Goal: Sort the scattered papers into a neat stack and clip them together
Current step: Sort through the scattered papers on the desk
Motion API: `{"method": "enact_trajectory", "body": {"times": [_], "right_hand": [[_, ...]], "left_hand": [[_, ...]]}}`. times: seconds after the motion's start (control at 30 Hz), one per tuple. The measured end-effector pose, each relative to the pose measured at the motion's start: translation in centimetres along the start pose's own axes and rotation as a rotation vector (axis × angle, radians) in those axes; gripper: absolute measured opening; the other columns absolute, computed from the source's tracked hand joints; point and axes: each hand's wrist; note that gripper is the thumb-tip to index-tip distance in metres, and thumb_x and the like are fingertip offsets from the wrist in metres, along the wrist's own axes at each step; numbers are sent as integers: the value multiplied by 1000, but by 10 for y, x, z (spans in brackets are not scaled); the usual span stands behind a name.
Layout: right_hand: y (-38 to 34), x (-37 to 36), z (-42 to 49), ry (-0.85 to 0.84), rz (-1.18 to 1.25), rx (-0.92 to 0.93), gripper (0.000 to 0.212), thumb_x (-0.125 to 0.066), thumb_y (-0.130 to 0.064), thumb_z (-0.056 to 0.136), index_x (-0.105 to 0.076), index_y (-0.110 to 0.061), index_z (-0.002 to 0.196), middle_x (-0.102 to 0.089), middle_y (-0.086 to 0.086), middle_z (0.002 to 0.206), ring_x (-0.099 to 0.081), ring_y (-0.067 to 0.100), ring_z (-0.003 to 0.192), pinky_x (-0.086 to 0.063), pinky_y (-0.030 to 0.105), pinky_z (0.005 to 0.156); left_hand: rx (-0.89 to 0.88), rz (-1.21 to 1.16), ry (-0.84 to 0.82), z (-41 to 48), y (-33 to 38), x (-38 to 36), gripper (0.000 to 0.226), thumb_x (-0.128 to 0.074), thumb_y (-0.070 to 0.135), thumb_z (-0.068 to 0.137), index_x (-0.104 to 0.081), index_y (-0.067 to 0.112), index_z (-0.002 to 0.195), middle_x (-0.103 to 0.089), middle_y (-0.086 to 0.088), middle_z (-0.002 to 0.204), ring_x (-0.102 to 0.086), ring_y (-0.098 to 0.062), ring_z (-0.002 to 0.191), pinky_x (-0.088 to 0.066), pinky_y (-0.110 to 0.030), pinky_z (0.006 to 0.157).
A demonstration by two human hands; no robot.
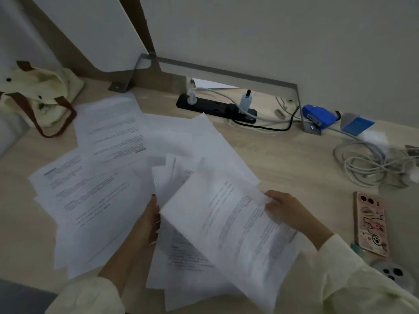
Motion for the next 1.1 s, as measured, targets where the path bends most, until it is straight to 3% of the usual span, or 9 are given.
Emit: {"method": "enact_trajectory", "body": {"times": [0.07, 0.17, 0.23, 0.33, 0.47, 0.63, 0.8, 1.0, 1.1], "right_hand": [[-6, -2, 13, 7, -368, 89, 30, -42, -8, 93, -61, -17, 115, -65, 9, 114, -58, 27, 103, -43, 31, 80], [-24, -6, 31, 23, -701, 254, 37, -39, -8, 93, -56, -21, 124, -61, 8, 120, -50, 28, 109, -37, 33, 87], [-46, -14, 41, 87, -753, 444, 39, -45, 1, 85, -64, -19, 113, -65, 12, 103, -54, 31, 100, -38, 35, 85], [-75, -35, 52, 294, -813, 742, 36, -71, 4, 47, -73, -19, 74, -63, 7, 66, -55, 27, 74, -51, 39, 75], [-108, -73, 54, 189, -855, 905, 38, -82, -5, 36, -73, -24, 67, -69, 4, 76, -65, 22, 80, -51, 49, 88], [-116, -104, 65, 135, -743, 1051, 42, -84, -4, 44, -75, -24, 80, -74, 5, 96, -68, 21, 102, -41, 43, 99], [-97, -109, 55, 223, -410, 819, 30, -55, -24, 85, -64, -21, 113, -65, 5, 120, -60, 20, 114, -29, 39, 107], [-29, -80, 26, 436, 52, 219, 37, -52, -24, 91, -50, -15, 127, -51, 1, 126, -47, 14, 115, -37, 27, 99], [3, -65, 8, 472, 382, -84, 50, -62, -43, 82, -45, -18, 122, -45, 3, 115, -46, 16, 106, -38, 28, 87]], "left_hand": [[19, -28, -8, -1, 5, 2, 72, -21, 62, 89, -43, 10, 135, -53, -9, 126, -57, -23, 94, -46, -35, 79], [6, 50, 39, 3, 5, 11, 75, -27, 68, 84, -49, 15, 131, -54, -8, 131, -55, -25, 108, -44, -40, 94], [-34, 106, 61, 3, 6, 15, 59, -39, 66, 82, -55, 22, 119, -63, -2, 115, -59, -20, 101, -48, -37, 87], [-47, 219, 33, 4, 8, 10, 53, -50, 63, 81, -56, 23, 115, -66, 2, 107, -62, -20, 99, -51, -36, 86], [-137, 270, -54, 4, 10, 3, 16, -54, 32, 89, -58, 29, 104, -67, 16, 88, -68, 2, 75, -52, -14, 63], [-147, 317, -195, 14, 4, 5, 51, -65, 10, 83, -42, 23, 127, -59, 11, 111, -61, 4, 90, -53, -14, 65], [-154, 437, -101, 25, -5, -1, 66, -65, 11, 82, -32, 16, 139, -47, 0, 133, -48, -16, 118, -41, -30, 98], [-184, 457, -51, 22, -2, -12, 61, -51, -3, 85, -30, 15, 140, -49, -3, 128, -50, -16, 109, -39, -25, 92], [-225, 440, -16, 15, 5, -15, 64, -56, 5, 80, -33, 15, 139, -52, 0, 121, -53, -16, 103, -42, -23, 85]]}}
Point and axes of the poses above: each hand's wrist, its own z-axis towards the middle knuckle, its own x-axis out of the back of the hand, y = z × x
